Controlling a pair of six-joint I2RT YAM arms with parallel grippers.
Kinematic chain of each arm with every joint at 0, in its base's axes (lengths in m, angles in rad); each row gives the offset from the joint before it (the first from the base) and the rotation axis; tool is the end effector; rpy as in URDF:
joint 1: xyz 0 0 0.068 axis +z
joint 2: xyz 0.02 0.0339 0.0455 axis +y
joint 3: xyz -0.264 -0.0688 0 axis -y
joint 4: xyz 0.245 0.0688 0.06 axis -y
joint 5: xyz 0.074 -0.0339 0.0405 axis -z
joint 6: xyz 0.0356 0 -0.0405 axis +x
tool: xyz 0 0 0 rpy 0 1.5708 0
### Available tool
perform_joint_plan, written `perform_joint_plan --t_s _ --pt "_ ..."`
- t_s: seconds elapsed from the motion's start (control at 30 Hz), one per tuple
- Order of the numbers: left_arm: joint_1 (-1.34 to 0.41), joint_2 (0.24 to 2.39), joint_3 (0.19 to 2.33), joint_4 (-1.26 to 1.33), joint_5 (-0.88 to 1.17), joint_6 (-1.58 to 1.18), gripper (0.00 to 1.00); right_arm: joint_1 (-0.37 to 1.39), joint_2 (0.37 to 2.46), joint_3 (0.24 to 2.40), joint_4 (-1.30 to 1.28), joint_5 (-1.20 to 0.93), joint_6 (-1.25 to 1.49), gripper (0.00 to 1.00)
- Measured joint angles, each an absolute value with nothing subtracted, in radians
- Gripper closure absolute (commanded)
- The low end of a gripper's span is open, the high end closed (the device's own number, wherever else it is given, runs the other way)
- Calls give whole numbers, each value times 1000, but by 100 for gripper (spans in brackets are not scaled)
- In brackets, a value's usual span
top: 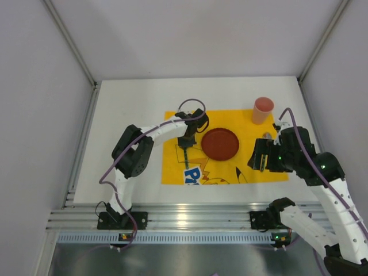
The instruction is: Set the dinner table for one person
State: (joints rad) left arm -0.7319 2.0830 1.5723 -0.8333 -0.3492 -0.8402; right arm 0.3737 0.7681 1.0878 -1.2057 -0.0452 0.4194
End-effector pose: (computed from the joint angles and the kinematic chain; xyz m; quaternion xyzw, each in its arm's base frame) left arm 0.3181 -0.2694 0.1715 -0.0726 0.9760 0.0431 0.2009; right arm 0.1048 0.0428 0.3460 0.0139 0.9416 0.1493 0.3014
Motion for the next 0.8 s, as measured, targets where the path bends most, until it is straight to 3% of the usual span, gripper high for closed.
perform_joint_plan --t_s 0.17,0.2,0.23,0.27,0.33,0.37,0.6,0.8 --pt "-731 2043 1508 -843 -361 -849 97 376 735 1058 -1222 -31 424 0" --pt "-731 2040 1503 -842 -361 -851 88 376 733 1056 -1222 -27 430 0" --pt "-731 2038 1500 -841 -361 -851 62 377 730 1054 -1222 -27 432 0" --pt "-731 2035 1496 -841 -361 -848 47 377 727 1054 -1225 -26 439 0" --pt "-731 2031 1489 -838 -361 -846 31 377 719 1054 -1225 -23 443 0" --pt "-732 2027 1484 -839 -363 -841 17 377 713 1053 -1227 -22 447 0" --pt "-747 1905 1448 -870 -397 -848 9 377 659 1039 -1237 -20 443 0" --pt "-822 1587 1409 -902 -459 -864 9 378 436 1060 -1137 40 448 0"
